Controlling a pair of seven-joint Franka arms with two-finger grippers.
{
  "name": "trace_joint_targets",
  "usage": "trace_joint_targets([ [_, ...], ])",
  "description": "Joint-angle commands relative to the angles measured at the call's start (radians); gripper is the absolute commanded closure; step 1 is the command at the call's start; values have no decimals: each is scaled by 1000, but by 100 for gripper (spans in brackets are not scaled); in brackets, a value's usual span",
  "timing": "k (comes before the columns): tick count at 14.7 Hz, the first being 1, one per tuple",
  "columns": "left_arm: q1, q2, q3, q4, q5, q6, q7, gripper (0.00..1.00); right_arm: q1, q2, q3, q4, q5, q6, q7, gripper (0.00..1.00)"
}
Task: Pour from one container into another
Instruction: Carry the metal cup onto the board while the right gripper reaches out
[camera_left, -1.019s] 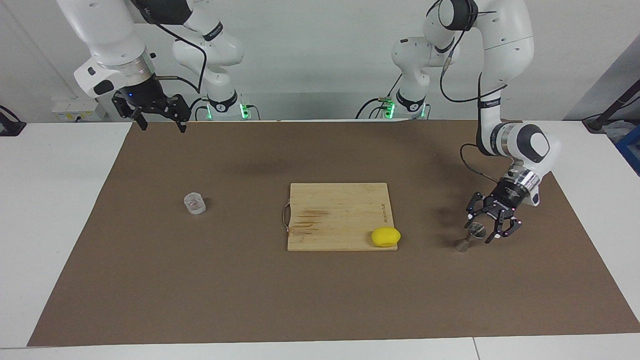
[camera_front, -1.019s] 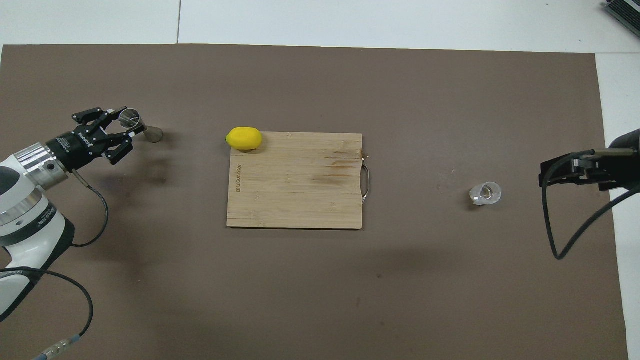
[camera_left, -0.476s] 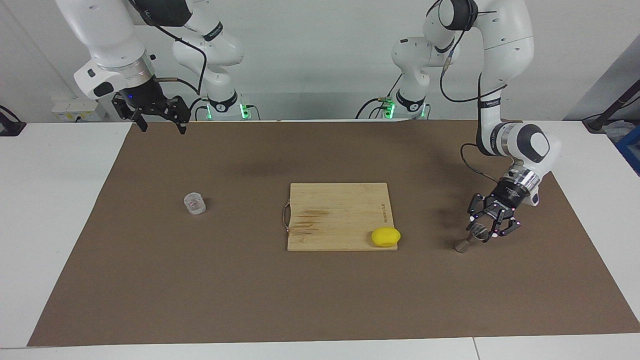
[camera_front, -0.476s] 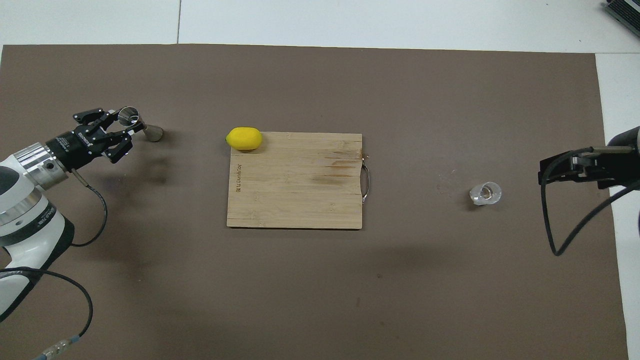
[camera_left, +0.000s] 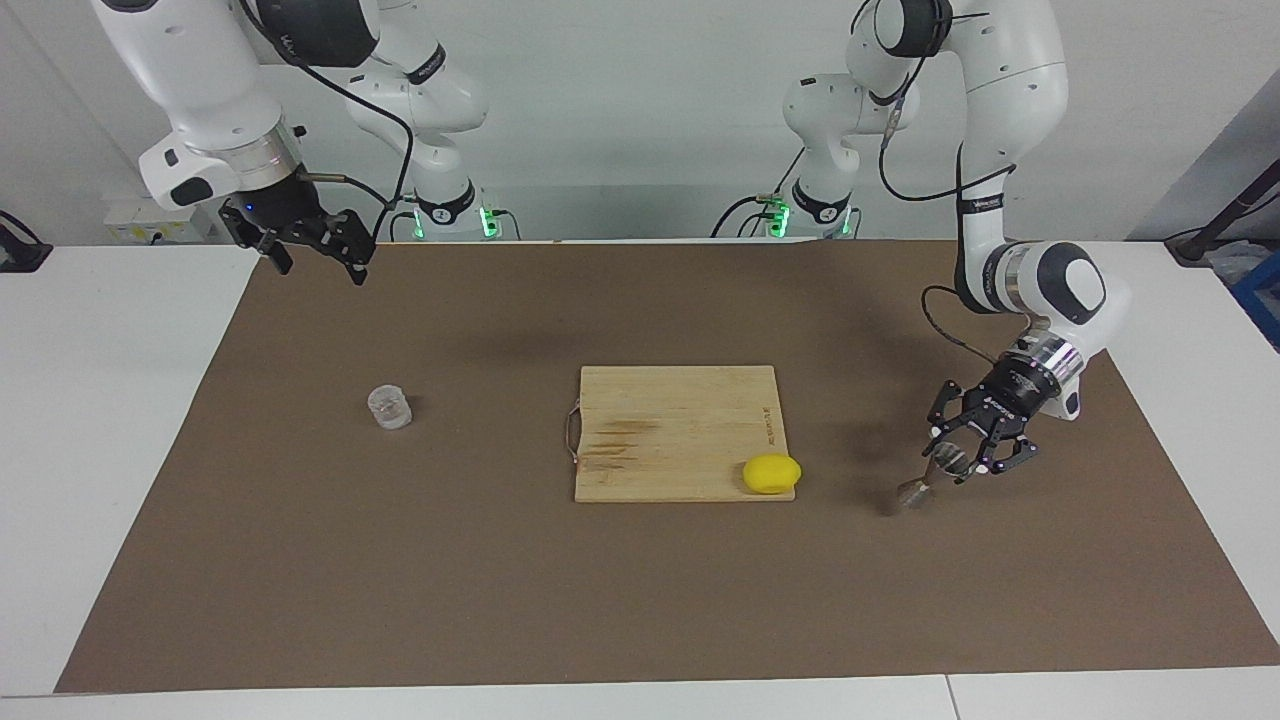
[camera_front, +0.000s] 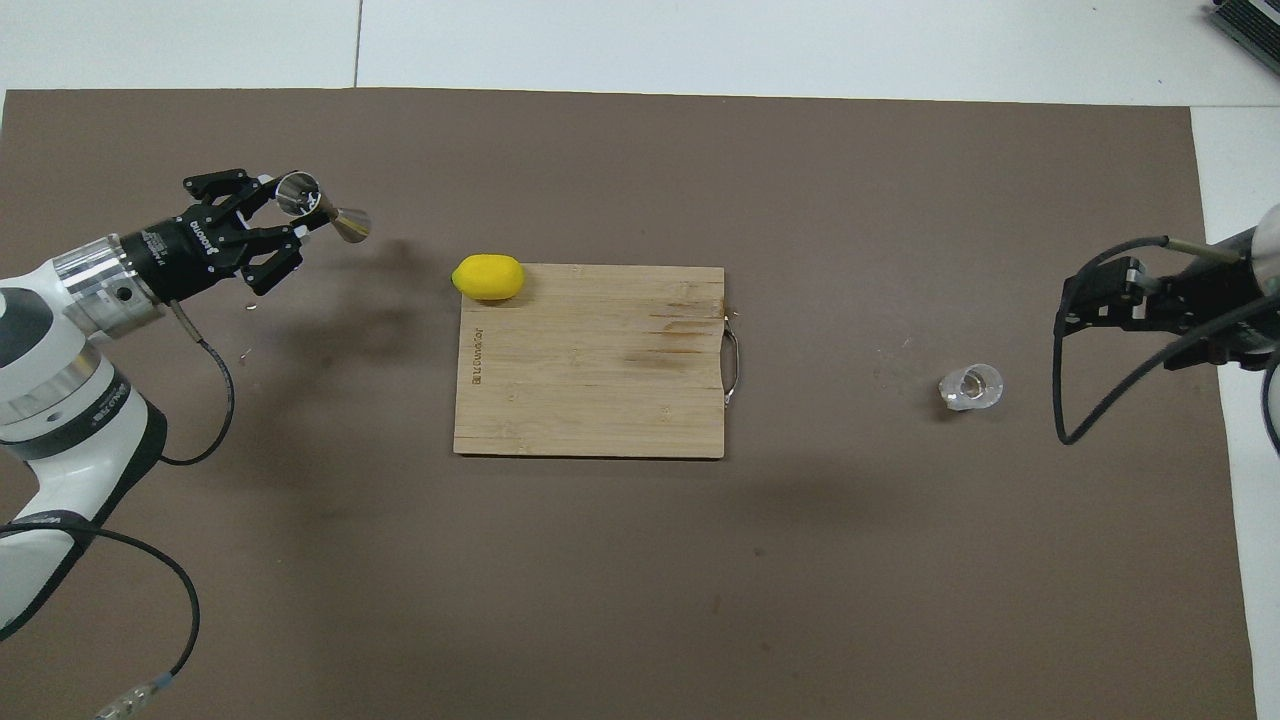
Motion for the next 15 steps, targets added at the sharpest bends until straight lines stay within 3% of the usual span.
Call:
trace_joint_targets([
  [1, -6, -8, -89, 33, -4, -27, -22, 100, -37, 35, 1, 17, 37, 24, 101, 0],
  [3, -35, -8, -156, 42, -11, -19, -28, 100, -44, 51, 1, 9, 40, 41, 182, 0],
  [6, -141, -11, -152, 41, -14, 10, -85, 100, -68, 52, 1, -31, 43, 99, 307, 0],
  [10, -284, -11, -157, 39, -54, 139, -82, 100, -137, 127, 1, -45, 159, 118, 474, 0],
  [15, -463, 6, -152, 32, -188, 351, -82, 100, -191, 201, 1, -84, 271, 173, 586, 0],
])
